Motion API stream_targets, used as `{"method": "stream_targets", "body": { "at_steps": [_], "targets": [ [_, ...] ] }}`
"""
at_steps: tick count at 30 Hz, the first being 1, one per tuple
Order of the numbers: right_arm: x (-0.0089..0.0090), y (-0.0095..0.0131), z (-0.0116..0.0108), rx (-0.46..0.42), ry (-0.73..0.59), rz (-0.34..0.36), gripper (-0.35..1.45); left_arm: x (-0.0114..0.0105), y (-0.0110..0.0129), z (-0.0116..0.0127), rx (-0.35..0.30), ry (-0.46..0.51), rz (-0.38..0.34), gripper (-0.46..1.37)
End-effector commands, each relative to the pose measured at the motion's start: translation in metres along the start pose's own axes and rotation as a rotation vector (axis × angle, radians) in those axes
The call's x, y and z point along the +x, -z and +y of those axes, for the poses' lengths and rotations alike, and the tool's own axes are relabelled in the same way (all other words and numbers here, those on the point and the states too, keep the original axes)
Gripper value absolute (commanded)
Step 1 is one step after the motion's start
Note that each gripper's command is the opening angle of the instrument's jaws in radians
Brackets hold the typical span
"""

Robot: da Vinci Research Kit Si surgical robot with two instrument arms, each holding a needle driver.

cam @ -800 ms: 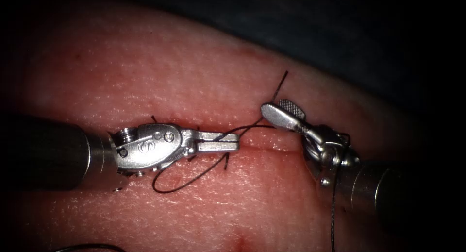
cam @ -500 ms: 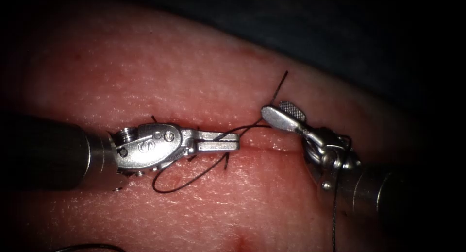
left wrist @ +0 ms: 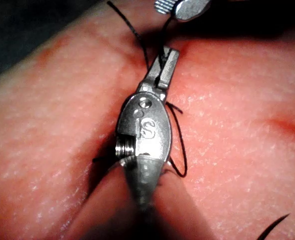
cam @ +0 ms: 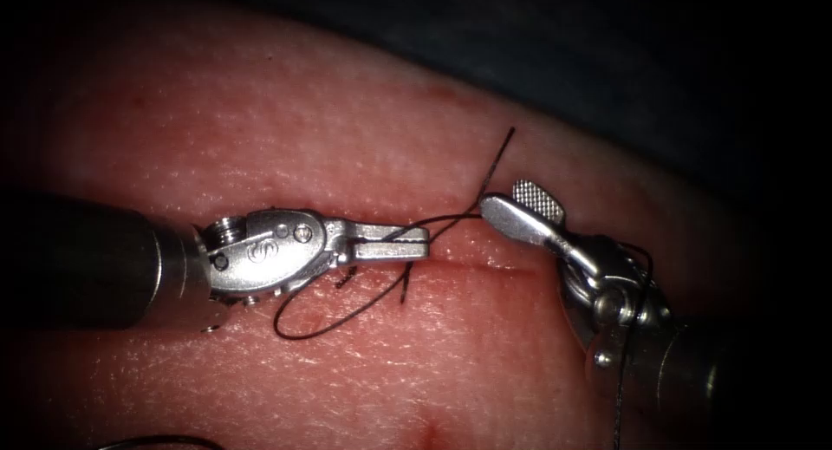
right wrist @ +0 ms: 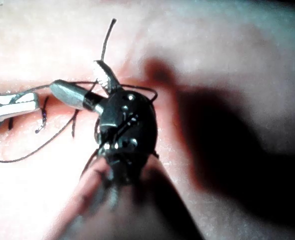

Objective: Wound Closure
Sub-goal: Wrap the suture a single time counter clockwise around the right gripper.

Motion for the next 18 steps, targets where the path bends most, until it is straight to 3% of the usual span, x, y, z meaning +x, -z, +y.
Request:
{"method": "stream_targets", "body": {
  "at_steps": [1, 12, 18],
  "targets": [
    [-0.0001, 0.0004, -0.0002, 0.032, 0.02, -0.02, 1.11, 0.0001, 0.0, -0.0001, -0.003, 0.003, 0.0, -0.35],
    [-0.0013, 0.002, -0.0027, 0.2, 0.141, -0.122, 1.11, 0.0014, 0.0002, -0.0009, 0.01, 0.003, 0.001, -0.35],
    [-0.0016, 0.0022, -0.0037, 0.277, 0.3, -0.174, 1.15, 0.0028, 0.0009, -0.0013, 0.02, 0.017, 0.002, -0.35]
  ]
}}
